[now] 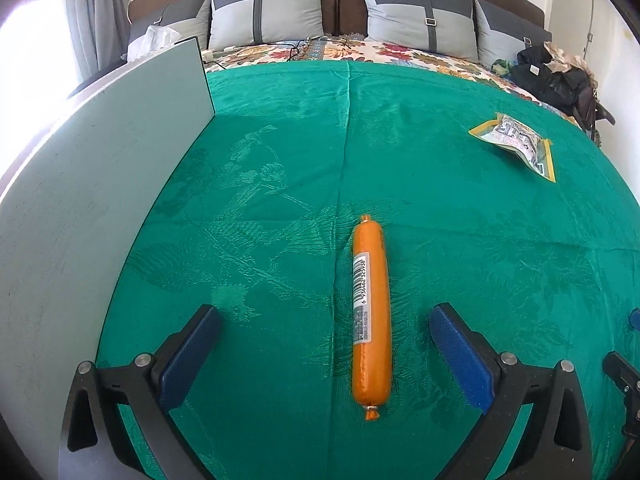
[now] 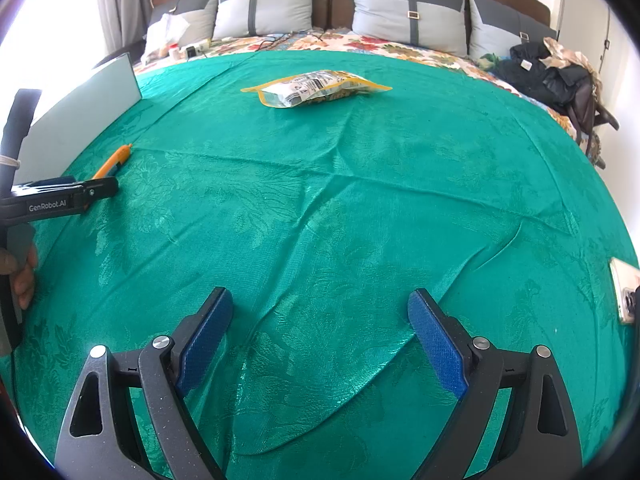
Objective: Organize snacks
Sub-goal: 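Lower the right tool onto the clear peanut bag and grasp it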
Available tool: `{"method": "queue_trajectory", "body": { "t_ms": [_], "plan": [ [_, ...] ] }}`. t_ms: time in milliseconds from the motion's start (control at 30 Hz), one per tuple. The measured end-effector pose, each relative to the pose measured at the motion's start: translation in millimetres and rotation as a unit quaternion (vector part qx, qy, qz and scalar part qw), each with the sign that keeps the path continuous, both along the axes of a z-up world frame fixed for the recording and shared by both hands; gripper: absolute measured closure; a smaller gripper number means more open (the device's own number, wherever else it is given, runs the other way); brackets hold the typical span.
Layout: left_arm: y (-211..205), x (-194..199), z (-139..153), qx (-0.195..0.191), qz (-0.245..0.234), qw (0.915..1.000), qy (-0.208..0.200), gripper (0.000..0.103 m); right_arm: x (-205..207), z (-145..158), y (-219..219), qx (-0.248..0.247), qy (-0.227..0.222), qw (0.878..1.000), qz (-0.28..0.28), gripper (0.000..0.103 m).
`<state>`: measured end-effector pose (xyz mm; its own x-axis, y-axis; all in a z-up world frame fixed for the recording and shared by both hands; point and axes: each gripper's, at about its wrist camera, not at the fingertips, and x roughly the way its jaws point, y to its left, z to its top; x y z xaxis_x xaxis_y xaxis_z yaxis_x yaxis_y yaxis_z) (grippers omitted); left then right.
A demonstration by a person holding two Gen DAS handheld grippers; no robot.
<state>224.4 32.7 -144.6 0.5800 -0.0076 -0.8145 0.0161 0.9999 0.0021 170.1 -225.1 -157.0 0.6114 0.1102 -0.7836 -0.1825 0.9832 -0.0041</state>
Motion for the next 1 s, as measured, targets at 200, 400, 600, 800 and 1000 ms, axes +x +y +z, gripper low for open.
{"method": "queue_trajectory", "body": {
  "t_ms": [200, 400, 600, 800, 1000],
  "plan": [
    [0.5, 0.1, 0.0, -0.003, 0.000, 1.0000, 0.000, 0.000, -0.2, 0.0, -0.3, 0.000, 0.000, 1.000, 0.000, 0.011],
    [0.0, 0.1, -0.1, -0.003, 0.000, 1.0000, 0.000, 0.000, 0.0, 0.0, -0.3, 0.002, 0.000, 1.000, 0.000, 0.011],
    [0.0, 0.0, -0.2, -0.003, 0.000, 1.0000, 0.000, 0.000, 32.2, 10.6, -3.1, 0.030, 0.038, 0.998, -0.038, 0.013],
    [0.1, 0.0, -0.2, -0.003, 0.000, 1.0000, 0.000, 0.000, 144.8, 49.3, 9.0, 0.111, 0.030, 0.987, -0.109, 0.013],
    [0.2, -0.2, -0.1, -0.003, 0.000, 1.0000, 0.000, 0.000, 247.7, 19.1, 18.2, 0.166, 0.132, 0.943, -0.255, 0.013]
  ]
}}
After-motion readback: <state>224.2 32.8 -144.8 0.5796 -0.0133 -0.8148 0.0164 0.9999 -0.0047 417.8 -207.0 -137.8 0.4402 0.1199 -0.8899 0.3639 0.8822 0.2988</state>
